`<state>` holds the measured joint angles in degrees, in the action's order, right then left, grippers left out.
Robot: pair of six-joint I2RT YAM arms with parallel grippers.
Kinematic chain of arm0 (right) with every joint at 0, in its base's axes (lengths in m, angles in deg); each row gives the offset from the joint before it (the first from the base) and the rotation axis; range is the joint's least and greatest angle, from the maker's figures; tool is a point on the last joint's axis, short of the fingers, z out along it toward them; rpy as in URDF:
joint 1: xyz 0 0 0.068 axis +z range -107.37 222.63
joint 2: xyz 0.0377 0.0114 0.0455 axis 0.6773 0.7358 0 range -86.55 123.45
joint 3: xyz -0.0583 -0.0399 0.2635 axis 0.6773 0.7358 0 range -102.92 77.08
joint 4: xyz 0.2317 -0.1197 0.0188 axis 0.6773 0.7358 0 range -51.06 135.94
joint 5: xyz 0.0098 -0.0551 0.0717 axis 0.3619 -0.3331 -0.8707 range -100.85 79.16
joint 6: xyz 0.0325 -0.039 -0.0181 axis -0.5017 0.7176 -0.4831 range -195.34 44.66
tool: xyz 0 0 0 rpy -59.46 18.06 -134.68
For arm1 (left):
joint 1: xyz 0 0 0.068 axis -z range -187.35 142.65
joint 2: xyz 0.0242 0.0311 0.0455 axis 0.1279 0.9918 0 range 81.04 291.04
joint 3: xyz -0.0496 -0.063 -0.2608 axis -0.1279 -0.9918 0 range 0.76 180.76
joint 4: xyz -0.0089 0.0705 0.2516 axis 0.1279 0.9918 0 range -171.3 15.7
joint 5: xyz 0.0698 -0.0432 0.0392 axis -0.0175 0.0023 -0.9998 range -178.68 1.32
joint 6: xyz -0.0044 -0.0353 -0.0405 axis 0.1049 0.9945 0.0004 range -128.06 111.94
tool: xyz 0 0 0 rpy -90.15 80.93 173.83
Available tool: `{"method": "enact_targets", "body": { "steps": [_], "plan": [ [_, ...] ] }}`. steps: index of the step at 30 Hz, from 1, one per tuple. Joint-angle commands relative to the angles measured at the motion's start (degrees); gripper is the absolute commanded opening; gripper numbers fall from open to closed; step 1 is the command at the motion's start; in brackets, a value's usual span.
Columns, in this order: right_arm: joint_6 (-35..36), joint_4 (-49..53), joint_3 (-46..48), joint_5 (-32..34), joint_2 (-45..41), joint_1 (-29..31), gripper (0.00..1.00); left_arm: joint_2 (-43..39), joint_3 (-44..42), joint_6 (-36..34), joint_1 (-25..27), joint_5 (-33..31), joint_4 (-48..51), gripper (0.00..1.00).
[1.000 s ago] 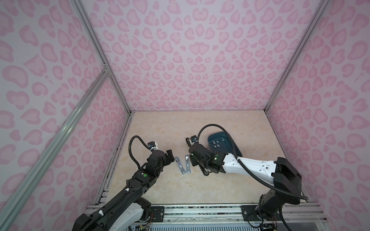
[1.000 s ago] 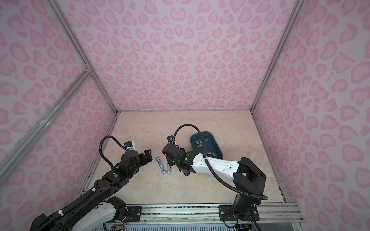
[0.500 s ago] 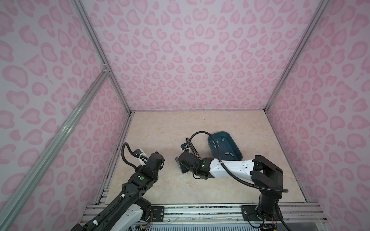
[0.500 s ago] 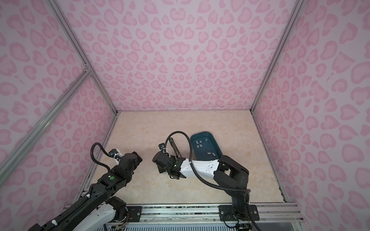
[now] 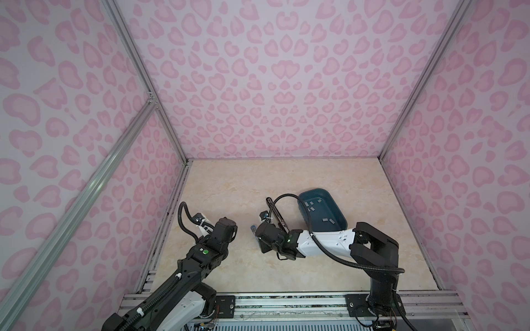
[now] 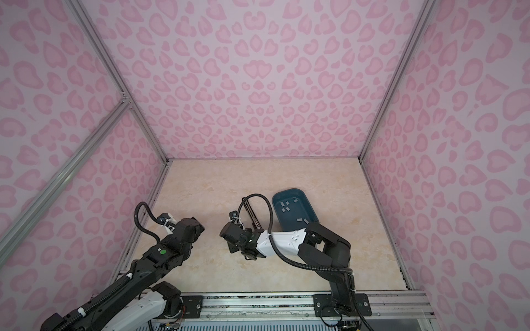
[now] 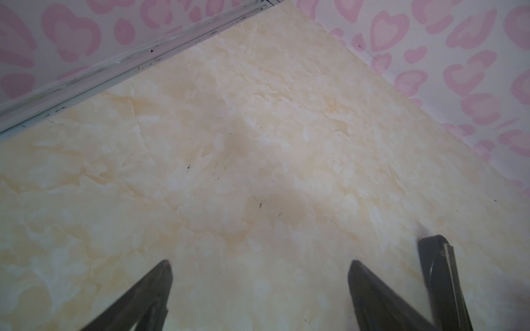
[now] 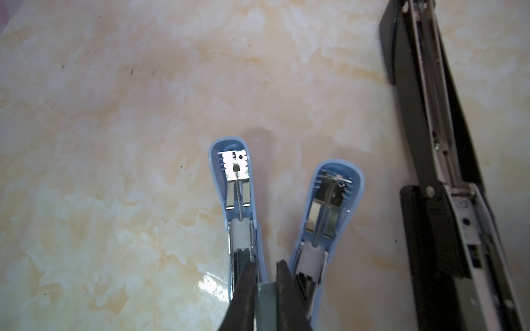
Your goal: Load the staples into the stapler
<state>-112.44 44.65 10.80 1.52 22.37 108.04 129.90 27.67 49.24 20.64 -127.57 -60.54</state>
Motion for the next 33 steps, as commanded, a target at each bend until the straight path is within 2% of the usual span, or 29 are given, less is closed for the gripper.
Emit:
{"method": "enact_targets", "body": {
  "steps": [1, 20, 33],
  "plan": [
    [-1.09, -0.37, 0.72, -0.47, 0.80, -0.06, 0.12, 0.01, 0.88, 0.37, -0.12, -0.66, -0.03, 0.97],
    [-1.71, 0.26, 3.18, 1.16, -0.86, -0.54, 0.12, 0.00, 0.81, -0.36, -0.13, -0.02, -0.51, 0.96],
    [3.79, 2.28, 1.32, 3.59, -3.18, -0.54, 0.12, -0.14, 0.73, -1.02, -0.08, 0.57, -1.02, 0.96]
  ]
}}
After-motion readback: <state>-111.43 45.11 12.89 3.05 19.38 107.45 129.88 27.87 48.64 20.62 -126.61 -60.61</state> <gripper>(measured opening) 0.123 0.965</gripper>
